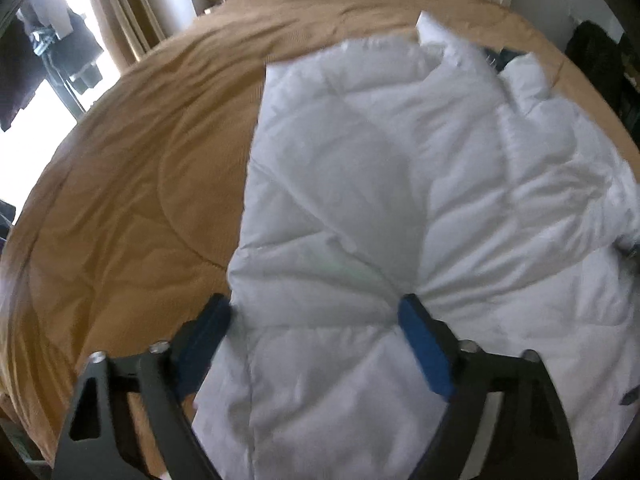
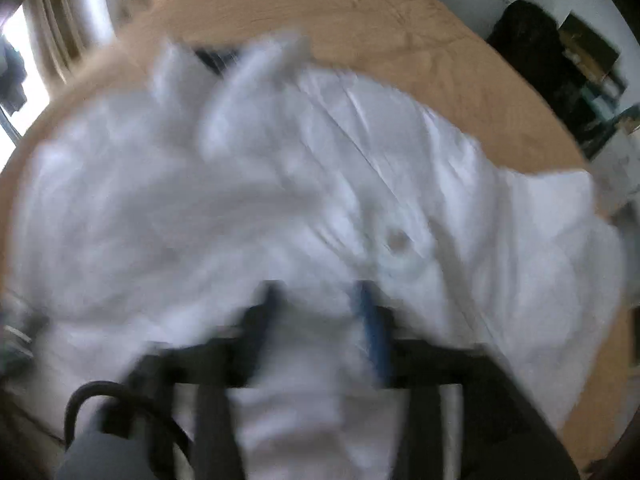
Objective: Fold large clothes
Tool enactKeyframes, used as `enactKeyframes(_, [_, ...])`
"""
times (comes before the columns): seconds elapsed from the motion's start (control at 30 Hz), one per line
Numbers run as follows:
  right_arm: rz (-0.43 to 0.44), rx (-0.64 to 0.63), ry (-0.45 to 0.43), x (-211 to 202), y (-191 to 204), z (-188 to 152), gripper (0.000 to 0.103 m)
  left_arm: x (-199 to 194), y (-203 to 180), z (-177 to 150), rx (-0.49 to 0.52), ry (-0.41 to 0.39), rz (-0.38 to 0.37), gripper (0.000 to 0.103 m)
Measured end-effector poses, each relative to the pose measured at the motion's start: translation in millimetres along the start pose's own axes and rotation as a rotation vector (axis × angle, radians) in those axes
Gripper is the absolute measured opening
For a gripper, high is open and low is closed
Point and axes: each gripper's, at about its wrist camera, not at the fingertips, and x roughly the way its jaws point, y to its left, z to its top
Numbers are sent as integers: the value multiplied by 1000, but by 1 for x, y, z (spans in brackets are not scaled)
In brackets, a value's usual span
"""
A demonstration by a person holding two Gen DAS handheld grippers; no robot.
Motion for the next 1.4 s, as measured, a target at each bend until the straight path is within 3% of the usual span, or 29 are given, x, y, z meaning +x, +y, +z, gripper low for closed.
enactKeyframes(0.03, [-81, -21, 57, 20, -5, -9, 72, -14, -6, -1, 17, -28, -52, 87])
enactKeyframes(0.1, [-28, 7, 75, 29, -23, -15, 73, -28, -19, -5, 54, -50, -107, 89])
enactKeyframes(0.2, [57, 107, 31, 2, -51, -12, 72, -23, -32, -7, 88, -60, -111, 90])
enactKeyframes(0.33, [22, 150, -55, -38, -99, -6, 75, 18, -37, -13, 79, 40, -91, 92])
enactKeyframes(0.5, [-22, 288, -74, -49, -197, 0, 79, 22, -34, -19, 74, 36, -95, 99])
enactKeyframes(0.6, [-34, 433, -45, -38, -275, -13, 80, 23, -34, -20, 73, 45, -94, 101])
enactKeyframes(0.8, [-101, 719, 17, 4, -391, -58, 80, 27, -32, -18, 69, 73, -94, 102])
enactKeyframes(0.9, [-104, 789, 65, 31, -426, -78, 80, 28, -31, -18, 68, 85, -95, 103])
enactKeyframes(1.0, [-35, 830, 99, 62, -440, -86, 80, 28, -32, -17, 73, 82, -87, 103])
enactKeyframes(1.07, [2, 832, 76, 74, -436, -86, 67, 29, -32, -16, 74, 86, -83, 103])
enactKeyframes(1.13, [16, 826, 41, 69, -428, -82, 19, 29, -32, -15, 74, 92, -83, 103])
enactKeyframes(1.17, [43, 837, 18, 63, -427, -78, 12, 29, -33, -14, 75, 96, -83, 103])
enactKeyframes(1.27, [113, 818, -123, 16, -412, -61, 8, 30, -33, -12, 76, 98, -85, 103])
enactKeyframes(1.4, [260, 710, -320, -74, -363, -25, 7, 32, -31, -8, 70, 111, -92, 103])
